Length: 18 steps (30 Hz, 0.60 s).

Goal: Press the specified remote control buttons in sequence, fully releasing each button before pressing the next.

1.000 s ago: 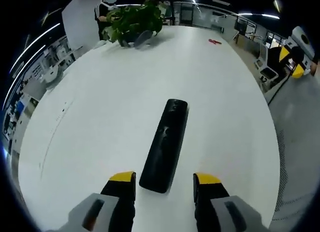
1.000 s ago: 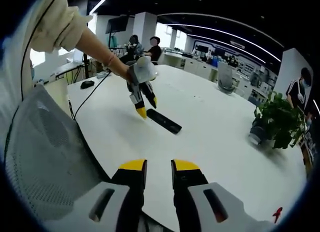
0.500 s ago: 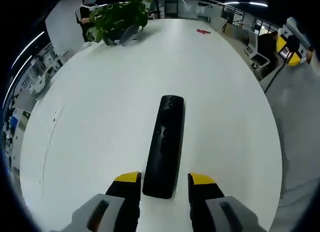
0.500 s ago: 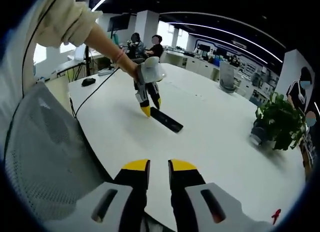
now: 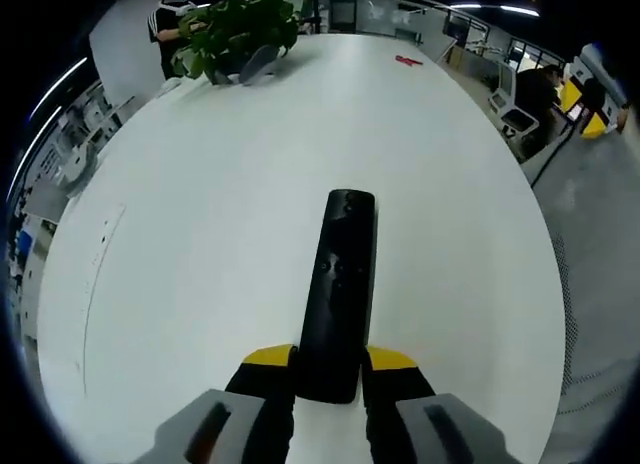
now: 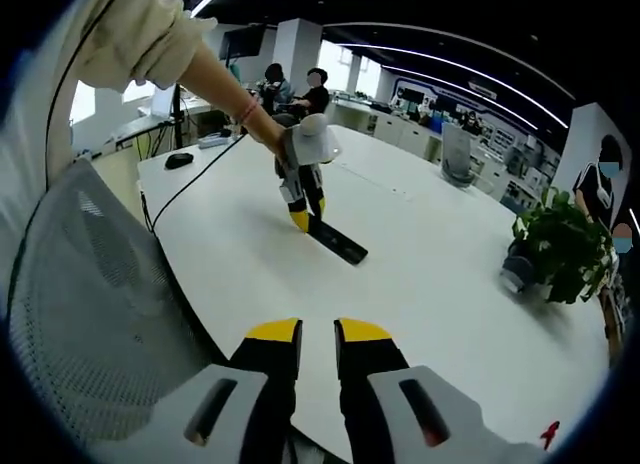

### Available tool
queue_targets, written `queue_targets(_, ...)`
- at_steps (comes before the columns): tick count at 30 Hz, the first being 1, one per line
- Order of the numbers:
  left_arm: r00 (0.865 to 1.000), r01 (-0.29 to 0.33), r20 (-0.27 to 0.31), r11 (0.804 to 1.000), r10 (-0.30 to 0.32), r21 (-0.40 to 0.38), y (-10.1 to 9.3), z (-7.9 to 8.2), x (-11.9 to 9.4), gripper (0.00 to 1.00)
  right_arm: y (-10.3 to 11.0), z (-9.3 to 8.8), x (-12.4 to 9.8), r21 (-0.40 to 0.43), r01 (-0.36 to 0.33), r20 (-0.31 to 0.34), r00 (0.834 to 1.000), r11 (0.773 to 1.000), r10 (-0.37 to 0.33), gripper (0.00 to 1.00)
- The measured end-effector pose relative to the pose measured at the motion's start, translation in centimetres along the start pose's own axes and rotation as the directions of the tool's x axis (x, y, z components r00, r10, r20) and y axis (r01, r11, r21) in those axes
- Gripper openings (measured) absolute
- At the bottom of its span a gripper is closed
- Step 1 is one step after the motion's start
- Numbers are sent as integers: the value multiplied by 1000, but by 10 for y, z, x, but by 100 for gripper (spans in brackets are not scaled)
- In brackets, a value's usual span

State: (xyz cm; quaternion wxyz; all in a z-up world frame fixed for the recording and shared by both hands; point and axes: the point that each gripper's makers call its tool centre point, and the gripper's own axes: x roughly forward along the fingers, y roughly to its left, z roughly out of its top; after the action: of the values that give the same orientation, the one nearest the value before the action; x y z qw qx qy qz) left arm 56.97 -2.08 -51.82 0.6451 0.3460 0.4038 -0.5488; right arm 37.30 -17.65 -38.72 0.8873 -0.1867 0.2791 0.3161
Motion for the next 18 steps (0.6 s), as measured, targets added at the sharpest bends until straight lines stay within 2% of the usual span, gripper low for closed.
queue_targets(18,1000,12,-20,999,-11,39,-5,-1,0,24,-2,-2,1,-9,5,-7,1000,1000,-5,11)
